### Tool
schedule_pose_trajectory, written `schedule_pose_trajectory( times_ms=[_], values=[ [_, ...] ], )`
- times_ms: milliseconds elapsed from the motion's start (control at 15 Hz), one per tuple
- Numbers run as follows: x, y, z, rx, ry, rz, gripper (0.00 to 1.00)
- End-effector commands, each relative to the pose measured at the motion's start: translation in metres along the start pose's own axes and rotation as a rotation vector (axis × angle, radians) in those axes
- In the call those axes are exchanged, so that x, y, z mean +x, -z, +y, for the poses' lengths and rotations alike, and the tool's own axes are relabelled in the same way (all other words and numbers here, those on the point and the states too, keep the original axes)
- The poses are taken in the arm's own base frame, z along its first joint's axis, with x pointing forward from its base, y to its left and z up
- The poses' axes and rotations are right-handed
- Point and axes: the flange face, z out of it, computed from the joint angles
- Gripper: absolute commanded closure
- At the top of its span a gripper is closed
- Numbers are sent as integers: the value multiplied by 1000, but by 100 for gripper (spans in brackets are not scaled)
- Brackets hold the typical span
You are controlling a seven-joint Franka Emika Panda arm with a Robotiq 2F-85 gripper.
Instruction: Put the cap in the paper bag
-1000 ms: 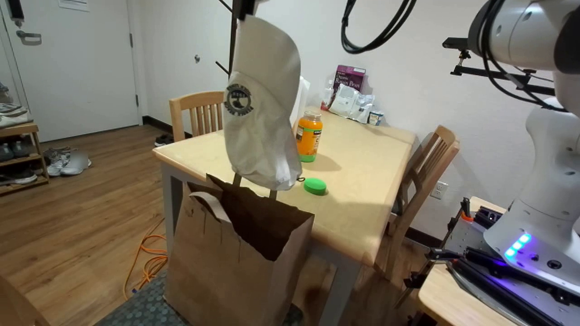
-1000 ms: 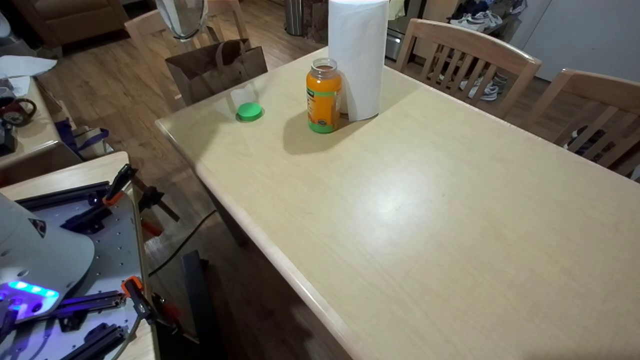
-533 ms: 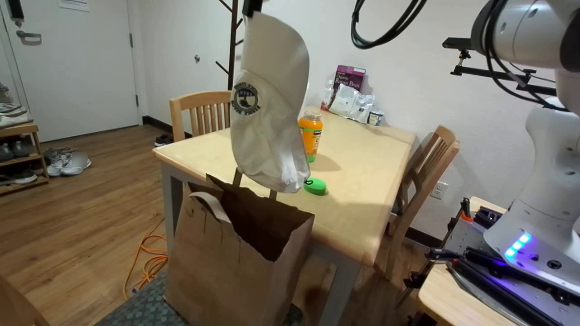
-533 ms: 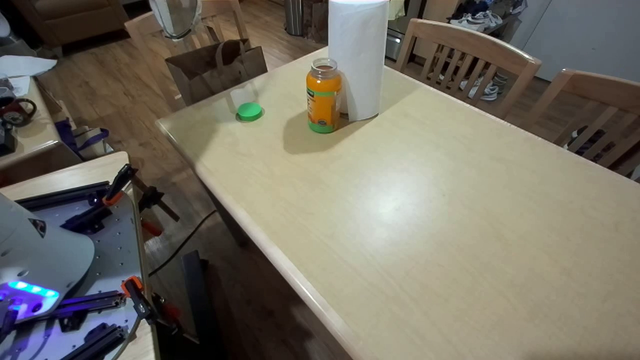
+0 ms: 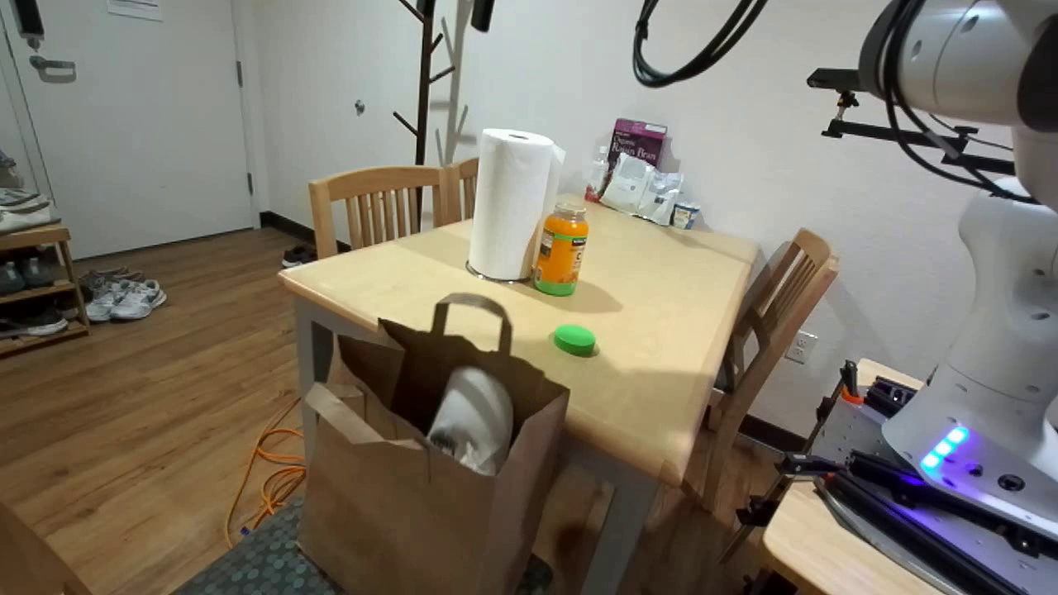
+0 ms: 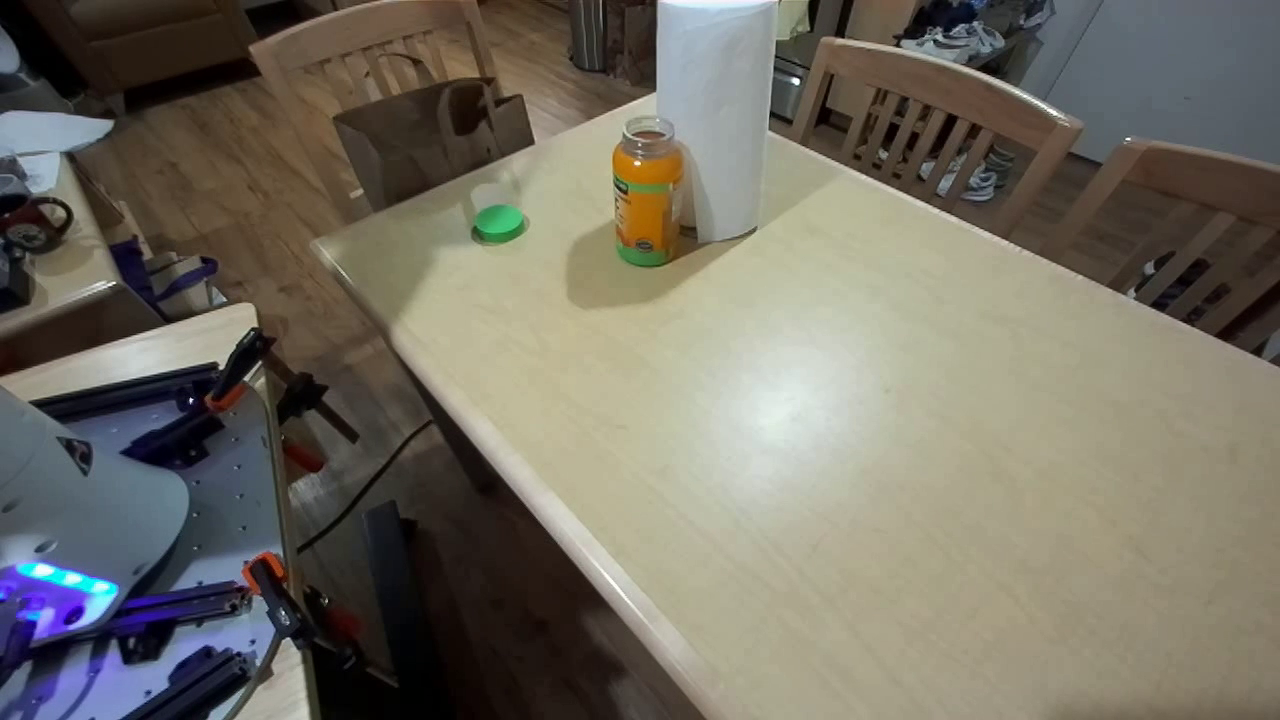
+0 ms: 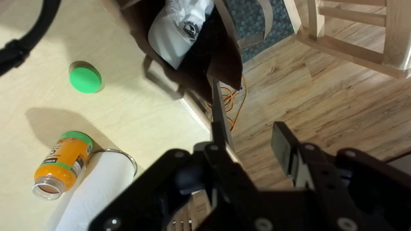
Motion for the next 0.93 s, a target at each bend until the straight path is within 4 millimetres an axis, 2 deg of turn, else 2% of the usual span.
schedule_pose_trajectory(
  times_ms=[0,133,267,467,533,667,733,867],
  values=[
    [4,24,8,7,-4,78,25],
    [6,49,15,18,24,157,12],
    [8,89,21,101,33,248,2],
    [14,146,34,243,-12,348,0],
    [15,158,39,279,-13,342,0],
    [20,160,52,218,-3,317,0],
    [16,156,43,245,-16,319,0],
    [19,161,50,238,-23,315,0]
  ],
)
